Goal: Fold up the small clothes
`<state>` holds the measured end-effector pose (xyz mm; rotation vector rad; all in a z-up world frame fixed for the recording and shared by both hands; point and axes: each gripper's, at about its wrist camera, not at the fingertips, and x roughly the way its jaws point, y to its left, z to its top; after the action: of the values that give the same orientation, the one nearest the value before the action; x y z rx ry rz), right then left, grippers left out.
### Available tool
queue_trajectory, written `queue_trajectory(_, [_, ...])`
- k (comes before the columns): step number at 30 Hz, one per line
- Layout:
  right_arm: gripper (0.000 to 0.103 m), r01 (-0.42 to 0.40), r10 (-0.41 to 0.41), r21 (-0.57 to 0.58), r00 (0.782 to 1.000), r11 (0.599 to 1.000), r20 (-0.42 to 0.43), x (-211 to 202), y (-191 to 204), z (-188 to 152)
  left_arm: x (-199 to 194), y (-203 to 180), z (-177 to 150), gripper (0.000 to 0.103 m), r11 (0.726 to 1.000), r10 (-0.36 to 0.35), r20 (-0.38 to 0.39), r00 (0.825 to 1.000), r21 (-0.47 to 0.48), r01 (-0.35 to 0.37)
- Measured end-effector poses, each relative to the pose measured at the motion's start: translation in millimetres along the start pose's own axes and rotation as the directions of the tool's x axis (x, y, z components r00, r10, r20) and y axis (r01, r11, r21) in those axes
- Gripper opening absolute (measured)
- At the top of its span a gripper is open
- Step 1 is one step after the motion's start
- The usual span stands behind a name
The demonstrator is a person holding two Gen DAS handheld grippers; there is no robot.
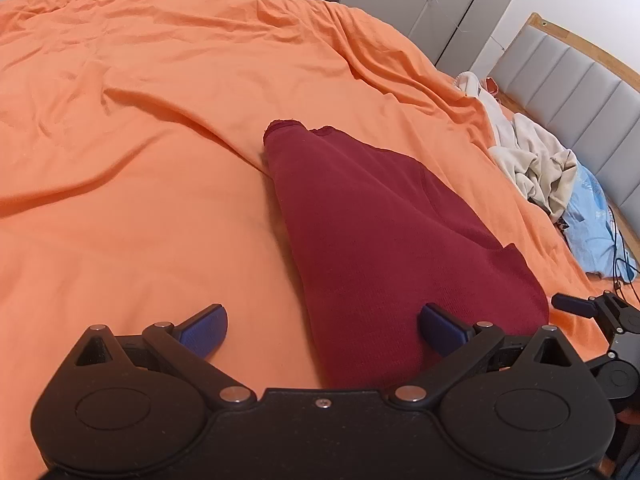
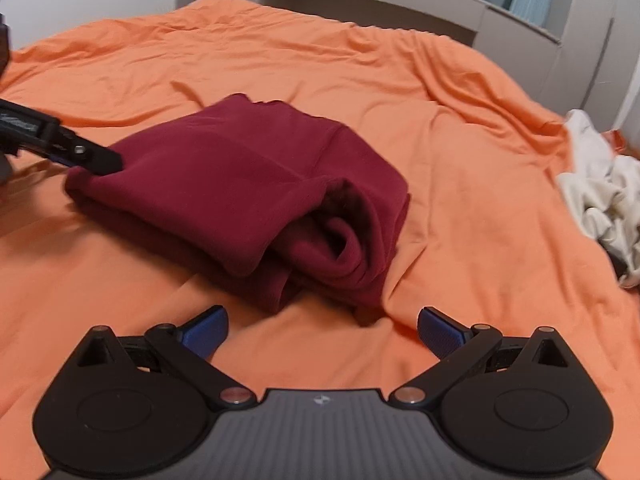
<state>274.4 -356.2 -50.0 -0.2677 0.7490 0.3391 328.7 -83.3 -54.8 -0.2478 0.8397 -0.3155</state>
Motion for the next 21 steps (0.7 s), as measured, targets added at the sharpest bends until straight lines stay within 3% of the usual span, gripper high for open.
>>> queue_trajectory(6, [0.103,-0.082,0.078,0.047,0.994,0.995,0.081,-24,-26,-6,0,-1,0,0.102,1.0,0.001,0.001,1.0,0.003,-0.001])
queue_trajectory(12, [0.103,-0.025,-0.011,0.272,0.991,0.962,0.133,-25,-62,-2,1,-1,-1,0.103,1.0,0.001,0.001,1.0,0.004,-0.001])
queue_trajectory(15, [0.103,-0.034,-0.043,0.423,0.984,0.905,0.171,-22,-79,-3,1,-1,0,0.103,1.0,0.001,0.001,1.0,0.005,-0.001])
queue_trajectory(21, [0.103,-0.183,0.0,0.652,0.963,0.736,0.271,-4,-111,-3,3,1,-4,0.103,1.0,-0.008,0.008,1.0,0.009,0.008])
